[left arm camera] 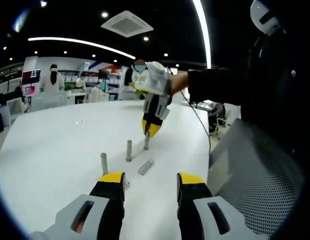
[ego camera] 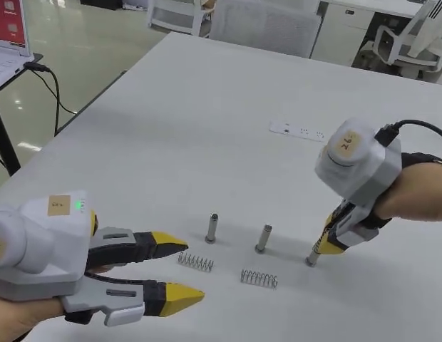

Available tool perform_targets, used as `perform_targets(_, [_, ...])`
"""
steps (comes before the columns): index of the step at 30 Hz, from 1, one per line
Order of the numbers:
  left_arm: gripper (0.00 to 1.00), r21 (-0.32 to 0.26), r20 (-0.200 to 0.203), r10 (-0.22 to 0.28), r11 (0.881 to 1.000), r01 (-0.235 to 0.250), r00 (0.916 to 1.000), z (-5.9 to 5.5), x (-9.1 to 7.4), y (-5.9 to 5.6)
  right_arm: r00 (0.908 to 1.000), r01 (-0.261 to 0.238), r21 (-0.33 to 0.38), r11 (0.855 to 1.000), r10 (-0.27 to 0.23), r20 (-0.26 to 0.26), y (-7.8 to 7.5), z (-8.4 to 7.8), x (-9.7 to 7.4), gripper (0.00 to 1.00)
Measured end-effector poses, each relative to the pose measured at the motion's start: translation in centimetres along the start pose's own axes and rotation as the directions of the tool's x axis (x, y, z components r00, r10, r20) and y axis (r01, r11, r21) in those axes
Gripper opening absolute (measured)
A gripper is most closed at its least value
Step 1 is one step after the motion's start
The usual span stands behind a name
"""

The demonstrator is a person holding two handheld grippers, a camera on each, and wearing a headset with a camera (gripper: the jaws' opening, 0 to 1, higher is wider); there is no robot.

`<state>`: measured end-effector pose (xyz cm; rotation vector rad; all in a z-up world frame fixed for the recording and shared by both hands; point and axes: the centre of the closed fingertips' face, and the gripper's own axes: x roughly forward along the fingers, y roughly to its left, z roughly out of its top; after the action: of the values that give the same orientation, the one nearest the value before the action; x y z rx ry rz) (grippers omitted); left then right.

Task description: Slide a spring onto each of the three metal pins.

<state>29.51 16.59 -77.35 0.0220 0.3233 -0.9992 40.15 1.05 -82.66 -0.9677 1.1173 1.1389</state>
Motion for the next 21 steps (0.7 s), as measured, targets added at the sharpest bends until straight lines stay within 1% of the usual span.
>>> perform_targets(10, [0.36, -0.003, -0.007, 0.003, 1.000, -0.003, 1.0000, -0.1, 0.0, -0.1, 0.9998, -0.014, 0.005, 1.000, 0.014, -0.016, 0.0, -0.2, 1.6, 0.08])
perform_targets(18, [0.36, -0.006, -0.011, 0.009, 1.000, -0.009, 0.9999, -0.2, -0.1, 0.0, 0.9999, -0.007, 0.017, 1.000, 0.007, -0.008, -0.4, -0.3, 2.7, 0.08])
perform_targets(21, [0.36, -0.007, -0.010, 0.010, 1.000, -0.010, 0.9999, -0.1, 0.0, -0.1, 1.0000, -0.008, 0.029, 1.000, 0.008, 0.001, -0.5, -0.1, 2.6, 0.08])
